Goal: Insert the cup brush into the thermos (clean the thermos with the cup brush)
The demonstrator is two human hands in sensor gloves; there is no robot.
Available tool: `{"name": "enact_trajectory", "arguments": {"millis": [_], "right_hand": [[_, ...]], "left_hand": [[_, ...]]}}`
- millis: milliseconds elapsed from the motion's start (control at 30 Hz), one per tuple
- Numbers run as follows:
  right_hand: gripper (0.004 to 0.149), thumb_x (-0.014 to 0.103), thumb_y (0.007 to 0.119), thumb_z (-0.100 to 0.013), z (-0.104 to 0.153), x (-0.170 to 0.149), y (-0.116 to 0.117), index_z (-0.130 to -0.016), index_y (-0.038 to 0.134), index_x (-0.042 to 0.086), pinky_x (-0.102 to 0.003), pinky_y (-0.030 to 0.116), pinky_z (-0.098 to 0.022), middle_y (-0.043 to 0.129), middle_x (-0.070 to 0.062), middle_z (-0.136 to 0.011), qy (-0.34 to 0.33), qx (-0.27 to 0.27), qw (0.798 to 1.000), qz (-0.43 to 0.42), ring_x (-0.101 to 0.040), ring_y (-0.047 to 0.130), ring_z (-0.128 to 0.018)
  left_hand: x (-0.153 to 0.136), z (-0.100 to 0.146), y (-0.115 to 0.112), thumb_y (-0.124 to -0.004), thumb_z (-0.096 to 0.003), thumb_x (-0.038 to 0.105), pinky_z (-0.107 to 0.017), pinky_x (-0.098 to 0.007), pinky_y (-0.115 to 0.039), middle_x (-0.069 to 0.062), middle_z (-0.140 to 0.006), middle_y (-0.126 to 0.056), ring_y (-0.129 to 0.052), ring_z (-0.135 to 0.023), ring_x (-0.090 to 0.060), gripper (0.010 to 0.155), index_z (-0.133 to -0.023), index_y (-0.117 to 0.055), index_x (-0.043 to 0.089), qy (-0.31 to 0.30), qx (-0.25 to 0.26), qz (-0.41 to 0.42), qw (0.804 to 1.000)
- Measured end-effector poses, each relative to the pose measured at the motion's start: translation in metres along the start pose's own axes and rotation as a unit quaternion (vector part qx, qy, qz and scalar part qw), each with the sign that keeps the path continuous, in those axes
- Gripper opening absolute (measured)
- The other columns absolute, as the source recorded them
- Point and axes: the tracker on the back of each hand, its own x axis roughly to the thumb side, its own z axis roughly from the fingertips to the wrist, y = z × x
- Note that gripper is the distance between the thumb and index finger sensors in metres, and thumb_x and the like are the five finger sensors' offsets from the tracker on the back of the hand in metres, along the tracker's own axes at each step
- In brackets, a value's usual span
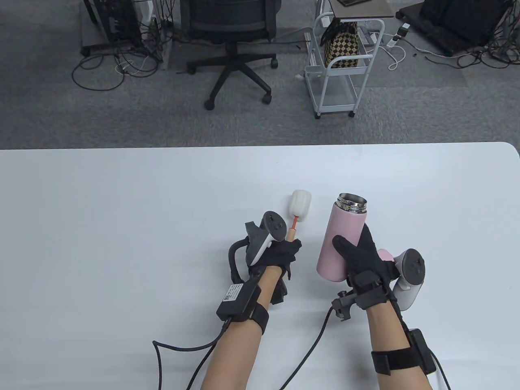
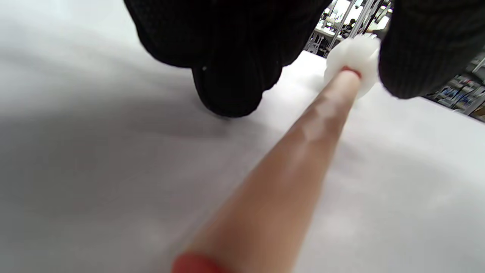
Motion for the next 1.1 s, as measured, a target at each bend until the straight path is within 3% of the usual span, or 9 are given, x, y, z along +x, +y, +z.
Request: {"name": "enact_trajectory", "arguments": {"millis": [100, 267, 467, 633, 833, 1100], "right_hand": [[0.101, 0.069, 0.087, -0.042, 0.0, 0.001, 0.0, -0.108, 0.036, 0.012, -0.061, 0.06, -0.065, 0.047, -0.018, -0.108, -0.001, 0.0, 1.0, -0.001, -0.049, 0.056, -0.094], [0.099, 0.069, 0.086, -0.042, 0.001, 0.002, -0.001, -0.108, 0.037, 0.012, -0.061, 0.06, -0.065, 0.046, -0.019, -0.108, 0.003, -0.001, 1.0, -0.002, -0.049, 0.056, -0.094], [0.097, 0.069, 0.086, -0.043, 0.001, 0.004, -0.004, -0.107, 0.039, 0.014, -0.061, 0.06, -0.065, 0.046, -0.019, -0.108, 0.001, -0.008, 1.0, -0.001, -0.049, 0.056, -0.094], [0.096, 0.068, 0.086, -0.043, 0.001, 0.004, -0.007, -0.107, 0.04, 0.015, -0.061, 0.06, -0.065, 0.046, -0.019, -0.108, 0.004, -0.013, 1.0, 0.015, -0.049, 0.056, -0.094], [0.095, 0.067, 0.087, -0.043, 0.002, 0.007, -0.009, -0.107, 0.041, 0.015, -0.061, 0.059, -0.065, 0.046, -0.019, -0.108, 0.004, -0.027, 0.997, 0.077, -0.049, 0.055, -0.094], [0.093, 0.064, 0.091, -0.04, 0.005, 0.014, 0.007, -0.106, 0.045, 0.018, -0.062, 0.059, -0.066, 0.049, -0.017, -0.108, -0.013, -0.031, 0.969, 0.244, -0.049, 0.056, -0.095]], "left_hand": [[0.006, -0.005, -0.006, -0.09, -0.0502, 0.068, -0.053, -0.042, -0.076, -0.003, -0.093, -0.088, -0.101, -0.064, -0.018, 0.08, -0.11, -0.063, 0.022, 0.006, 0.004, -0.029, 1.0], [0.012, -0.008, -0.007, -0.093, -0.0504, 0.062, -0.048, -0.04, -0.079, 0.003, -0.078, -0.097, -0.106, -0.052, -0.014, 0.06, -0.097, -0.082, 0.026, 0.003, 0.039, -0.069, 0.997], [-0.01, -0.002, 0.006, -0.093, -0.0507, 0.059, -0.047, -0.039, -0.081, 0.005, -0.077, -0.102, -0.108, -0.054, -0.015, 0.057, -0.096, -0.084, 0.026, -0.022, -0.007, 0.058, 0.998], [-0.043, 0.024, 0.034, -0.091, -0.0522, 0.059, -0.048, -0.04, -0.081, 0.006, -0.081, -0.102, -0.11, -0.059, -0.014, 0.056, -0.098, -0.082, 0.028, -0.072, 0.02, 0.111, 0.991], [-0.108, 0.059, 0.066, -0.091, -0.0534, 0.057, -0.046, -0.041, -0.083, 0.002, -0.083, -0.105, -0.112, -0.063, -0.016, 0.055, -0.1, -0.08, 0.03, -0.093, 0.088, 0.135, 0.983], [-0.194, 0.079, 0.069, -0.091, -0.0537, 0.056, -0.052, -0.044, -0.08, 0.003, -0.088, -0.102, -0.108, -0.071, -0.018, 0.054, -0.102, -0.079, 0.036, -0.074, 0.142, 0.144, 0.977]]}}
